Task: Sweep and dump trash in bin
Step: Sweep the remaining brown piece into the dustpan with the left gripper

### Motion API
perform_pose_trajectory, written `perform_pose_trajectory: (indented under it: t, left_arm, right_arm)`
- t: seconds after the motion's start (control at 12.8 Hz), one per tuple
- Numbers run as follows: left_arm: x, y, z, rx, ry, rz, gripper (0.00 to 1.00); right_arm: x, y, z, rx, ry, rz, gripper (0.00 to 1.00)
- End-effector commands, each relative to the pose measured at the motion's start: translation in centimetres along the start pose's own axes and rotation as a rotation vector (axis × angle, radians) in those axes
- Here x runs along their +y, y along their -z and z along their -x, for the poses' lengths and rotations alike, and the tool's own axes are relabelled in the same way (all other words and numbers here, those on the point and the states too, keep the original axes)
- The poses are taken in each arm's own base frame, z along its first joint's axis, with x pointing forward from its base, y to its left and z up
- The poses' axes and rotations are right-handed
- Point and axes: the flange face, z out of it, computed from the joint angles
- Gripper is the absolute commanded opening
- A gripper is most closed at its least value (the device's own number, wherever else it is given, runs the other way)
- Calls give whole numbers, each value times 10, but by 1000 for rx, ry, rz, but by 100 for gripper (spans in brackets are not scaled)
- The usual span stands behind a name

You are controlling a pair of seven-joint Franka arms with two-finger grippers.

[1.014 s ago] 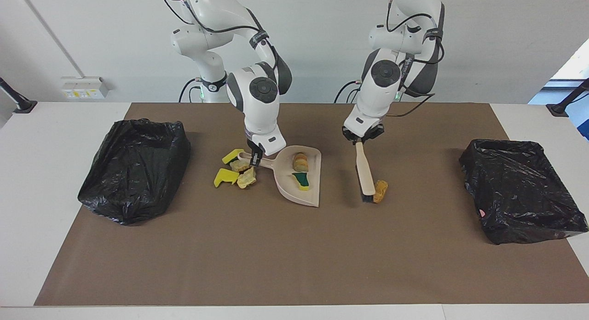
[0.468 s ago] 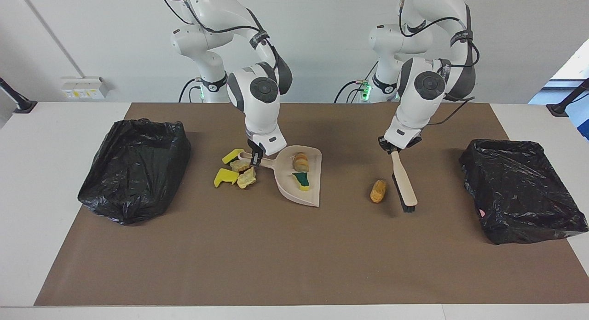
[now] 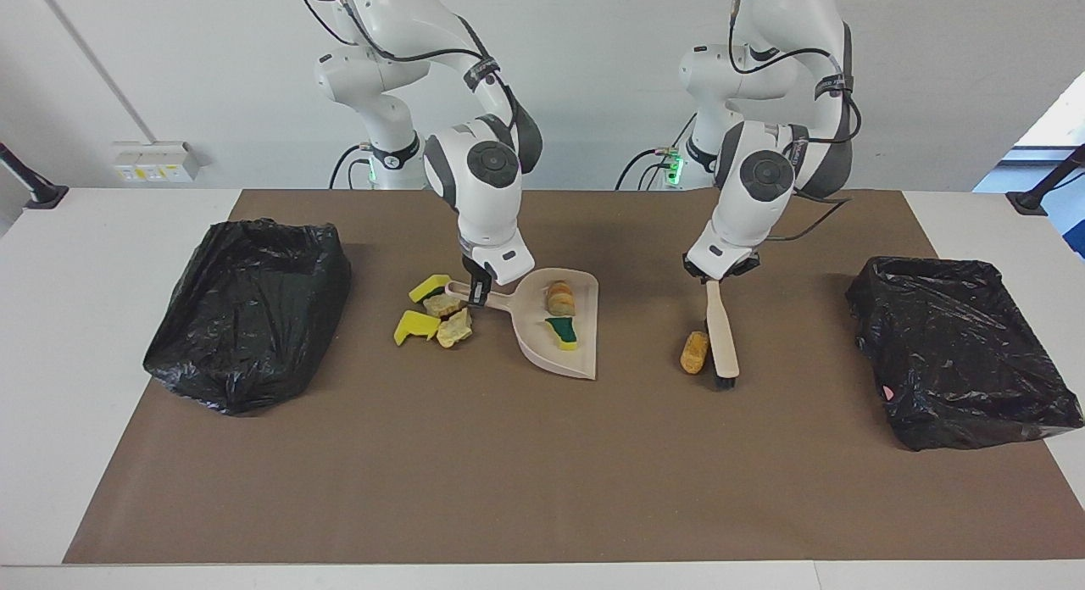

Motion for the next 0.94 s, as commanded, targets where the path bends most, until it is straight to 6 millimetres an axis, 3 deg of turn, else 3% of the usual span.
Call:
perform_pose_trajectory:
  t: [0.0, 0.23, 0.47, 0.62, 0.86]
  left_arm:
    - [28, 0, 14, 2, -25, 59, 0]
    - [63, 0, 29, -17, -62, 106, 0]
    - [123, 4, 55, -20, -119, 168, 0]
    - [149, 9, 67, -14, -136, 180, 0]
    - [175, 17, 73, 10, -69, 215, 0]
  right_arm:
    - [-4, -4, -1, -1, 4, 0, 0]
    - [-1, -4, -1, 7, 1, 9, 0]
    - [-1, -5, 1, 3, 4, 4, 0]
    - [1, -5, 1, 6, 1, 7, 0]
    - [2, -6, 4, 4, 2, 4, 0]
